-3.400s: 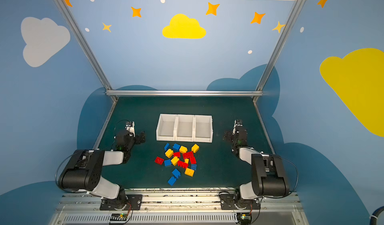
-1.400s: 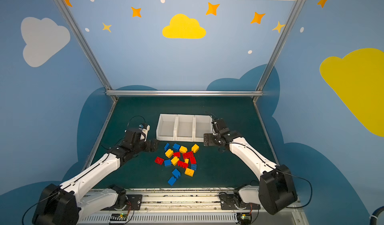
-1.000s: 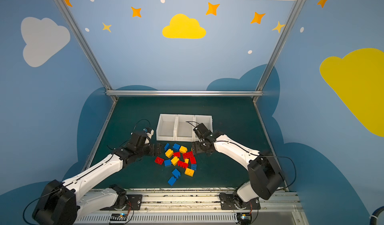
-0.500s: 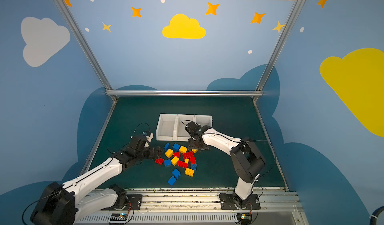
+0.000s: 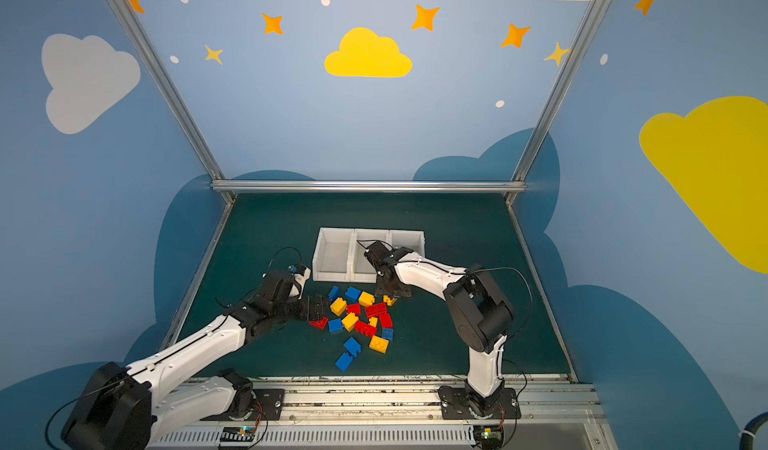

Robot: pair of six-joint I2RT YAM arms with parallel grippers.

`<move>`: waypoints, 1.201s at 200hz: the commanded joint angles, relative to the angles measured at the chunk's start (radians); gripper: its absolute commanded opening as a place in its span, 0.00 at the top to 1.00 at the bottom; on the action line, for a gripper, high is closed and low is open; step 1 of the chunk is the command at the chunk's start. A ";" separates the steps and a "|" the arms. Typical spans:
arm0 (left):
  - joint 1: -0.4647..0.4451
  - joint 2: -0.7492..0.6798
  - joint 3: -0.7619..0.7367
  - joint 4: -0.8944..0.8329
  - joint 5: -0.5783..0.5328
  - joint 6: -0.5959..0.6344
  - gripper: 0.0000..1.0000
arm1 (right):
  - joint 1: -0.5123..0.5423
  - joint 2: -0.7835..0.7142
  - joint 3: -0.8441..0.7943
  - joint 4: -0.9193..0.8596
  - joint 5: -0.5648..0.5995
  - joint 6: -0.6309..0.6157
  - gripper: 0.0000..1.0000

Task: Sort the legos into containers by color
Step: 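Grasp a yellow brick with the right gripper while the left gripper hovers over the pile, then lift the yellow brick with the right gripper and drop it into the end compartment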

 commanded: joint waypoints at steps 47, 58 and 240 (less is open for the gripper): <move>-0.002 0.013 -0.006 0.005 0.009 -0.007 0.00 | -0.023 -0.049 -0.089 0.005 0.005 0.052 0.55; -0.002 0.016 -0.005 0.006 0.009 -0.007 0.00 | -0.027 -0.061 -0.104 0.013 0.002 0.055 0.58; -0.004 -0.040 -0.054 0.001 -0.052 -0.080 0.02 | -0.237 0.010 0.302 -0.021 -0.040 -0.379 0.75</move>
